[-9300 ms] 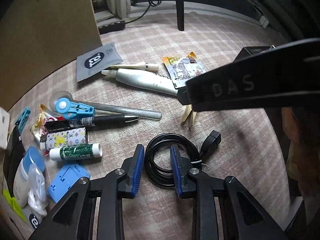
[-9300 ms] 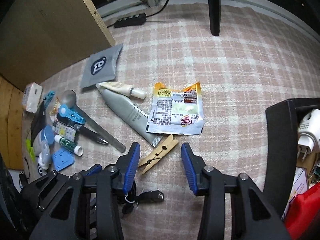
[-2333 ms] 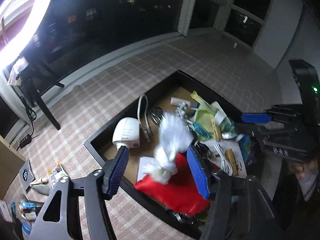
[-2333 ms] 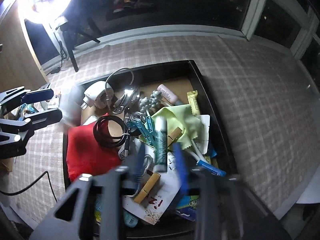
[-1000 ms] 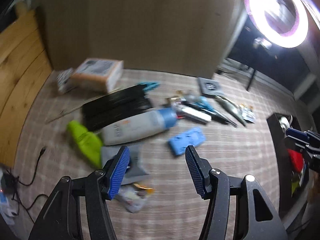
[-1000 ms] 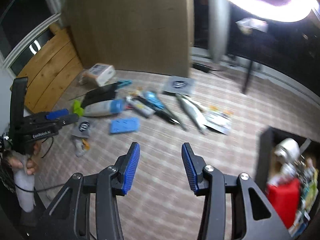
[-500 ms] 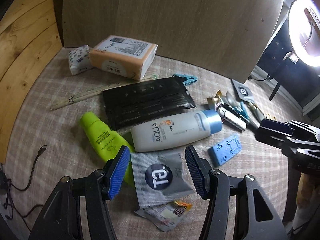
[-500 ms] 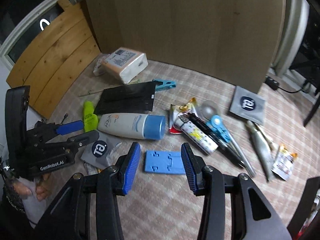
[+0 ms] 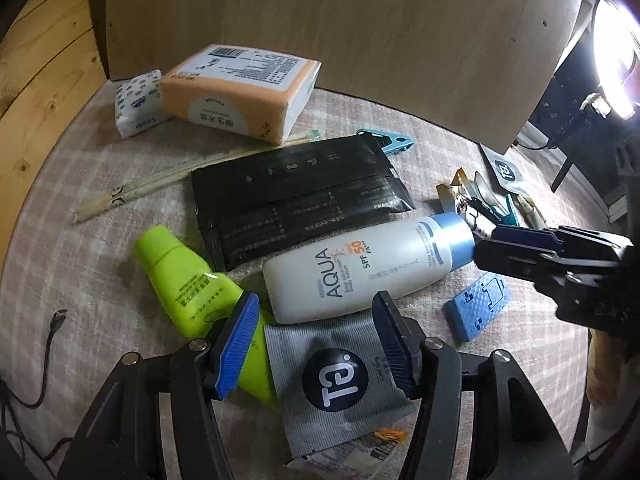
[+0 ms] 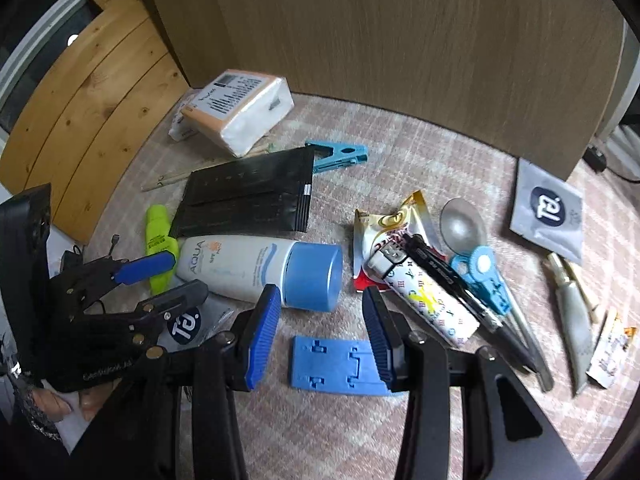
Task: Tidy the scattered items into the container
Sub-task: 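Grasp the white AQUA sunscreen bottle with both tools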
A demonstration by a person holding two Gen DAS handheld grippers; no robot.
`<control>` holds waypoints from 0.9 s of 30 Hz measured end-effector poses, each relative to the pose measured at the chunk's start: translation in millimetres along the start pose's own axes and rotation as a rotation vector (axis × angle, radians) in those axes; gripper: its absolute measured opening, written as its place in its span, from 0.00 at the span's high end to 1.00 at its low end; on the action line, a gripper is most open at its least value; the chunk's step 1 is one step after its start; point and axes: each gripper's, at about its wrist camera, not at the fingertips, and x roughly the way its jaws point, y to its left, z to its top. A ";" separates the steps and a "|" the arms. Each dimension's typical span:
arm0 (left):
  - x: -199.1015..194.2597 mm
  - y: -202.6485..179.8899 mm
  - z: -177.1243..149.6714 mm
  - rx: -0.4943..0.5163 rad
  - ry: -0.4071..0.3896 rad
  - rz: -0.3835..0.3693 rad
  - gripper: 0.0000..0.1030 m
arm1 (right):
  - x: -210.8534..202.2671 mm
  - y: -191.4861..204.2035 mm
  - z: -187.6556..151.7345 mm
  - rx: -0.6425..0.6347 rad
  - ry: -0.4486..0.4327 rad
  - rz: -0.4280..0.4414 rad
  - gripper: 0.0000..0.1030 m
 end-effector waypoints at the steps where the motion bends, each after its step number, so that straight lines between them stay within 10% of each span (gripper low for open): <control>1: 0.9 -1.4 0.7 0.005 0.001 -0.001 0.45 | 2.8 -1.0 1.2 0.005 0.003 0.003 0.59; 27: -16.4 -28.3 3.5 0.035 -0.035 -0.024 0.47 | -9.5 -0.4 -0.9 0.050 -0.018 0.035 0.59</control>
